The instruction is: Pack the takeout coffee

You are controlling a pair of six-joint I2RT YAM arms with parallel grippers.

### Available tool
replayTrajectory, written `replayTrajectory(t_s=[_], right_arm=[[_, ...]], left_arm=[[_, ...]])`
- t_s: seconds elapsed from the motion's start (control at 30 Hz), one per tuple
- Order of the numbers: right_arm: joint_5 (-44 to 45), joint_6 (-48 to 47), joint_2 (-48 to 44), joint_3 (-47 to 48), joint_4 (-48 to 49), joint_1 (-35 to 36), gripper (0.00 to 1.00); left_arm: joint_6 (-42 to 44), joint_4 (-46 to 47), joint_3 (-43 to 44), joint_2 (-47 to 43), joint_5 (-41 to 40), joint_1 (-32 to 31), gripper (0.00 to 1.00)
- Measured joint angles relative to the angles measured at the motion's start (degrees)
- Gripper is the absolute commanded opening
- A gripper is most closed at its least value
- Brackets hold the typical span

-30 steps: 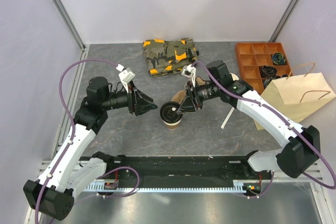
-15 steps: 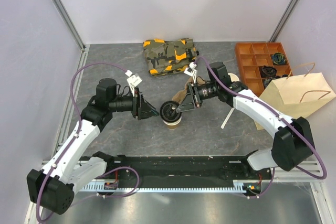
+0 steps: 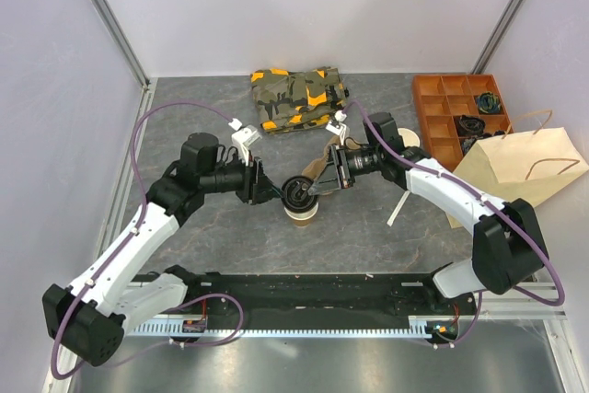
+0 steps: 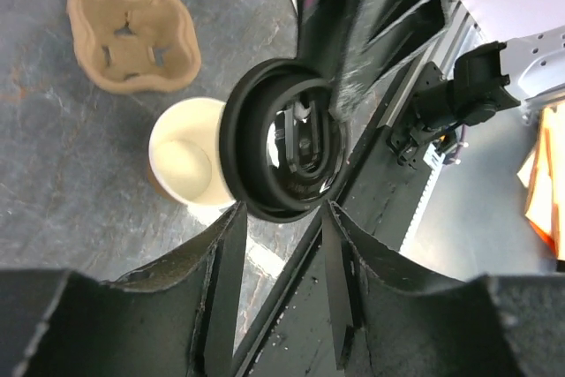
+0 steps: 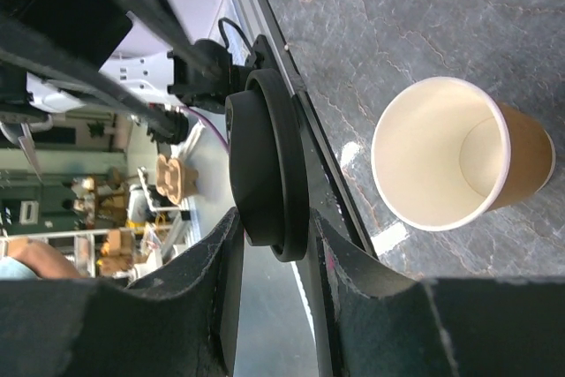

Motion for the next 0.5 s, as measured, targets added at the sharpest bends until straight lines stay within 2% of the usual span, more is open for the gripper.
replayTrajectory(t_s=[0.13, 0.27, 0.5], right_arm=[[0.4, 2.3, 0.0, -0.6, 1.4, -0.1, 0.00], [0.3, 2.8, 0.0, -0.6, 2.1, -0.1, 0.00], [0.1, -1.7, 0.1, -0.6, -1.2, -0.1, 0.00]], left_arm=[[1.3, -1.6, 2.4, 0.3, -2.7, -2.3, 0.44], [4.6, -2.4, 4.5, 2.4, -4.4, -4.0, 0.47], [20.2, -5.0, 8.1, 4.5, -0.5, -5.9, 0.45]])
